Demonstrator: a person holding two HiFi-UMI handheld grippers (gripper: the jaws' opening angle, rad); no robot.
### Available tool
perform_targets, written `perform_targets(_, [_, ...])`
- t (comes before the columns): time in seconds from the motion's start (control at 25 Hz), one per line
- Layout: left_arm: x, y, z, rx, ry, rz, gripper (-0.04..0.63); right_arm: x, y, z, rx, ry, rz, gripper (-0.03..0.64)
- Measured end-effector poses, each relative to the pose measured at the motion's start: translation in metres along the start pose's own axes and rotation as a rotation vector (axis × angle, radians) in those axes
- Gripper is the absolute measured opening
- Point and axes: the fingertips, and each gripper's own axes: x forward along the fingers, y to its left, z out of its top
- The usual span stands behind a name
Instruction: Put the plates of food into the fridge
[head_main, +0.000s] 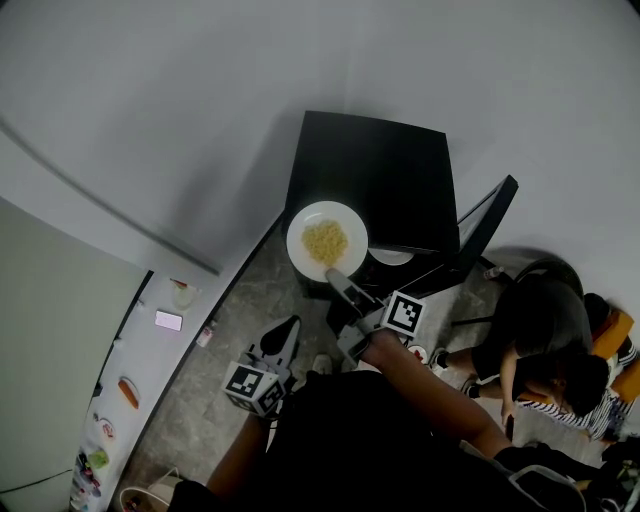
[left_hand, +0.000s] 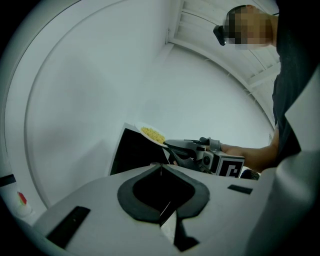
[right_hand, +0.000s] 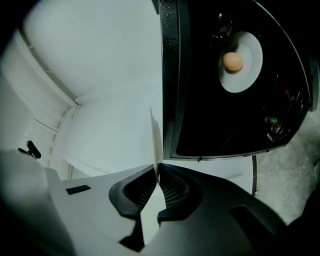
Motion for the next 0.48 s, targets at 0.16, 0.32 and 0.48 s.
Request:
perform_targets(0.16, [-0.006,-0.008,-0.006,-0.005,0.008,0.001,0.023,-0.016,0.000,-0.011,0.008,0.025,-0.010,0.035])
perform_targets(0.32, [-0.014,-0.015,-0.016,-0.026,0.013,0.005,0.023,-0.035,0.000,-0.028,0.019,0.053,-0.018,0.035])
perform_targets(0.48, [-0.017,-0.018,-0.019,-0.028,0.016,0.011,0.024,-0.050,-0.004,-0.040,0.031,0.079,-0.035,0.035])
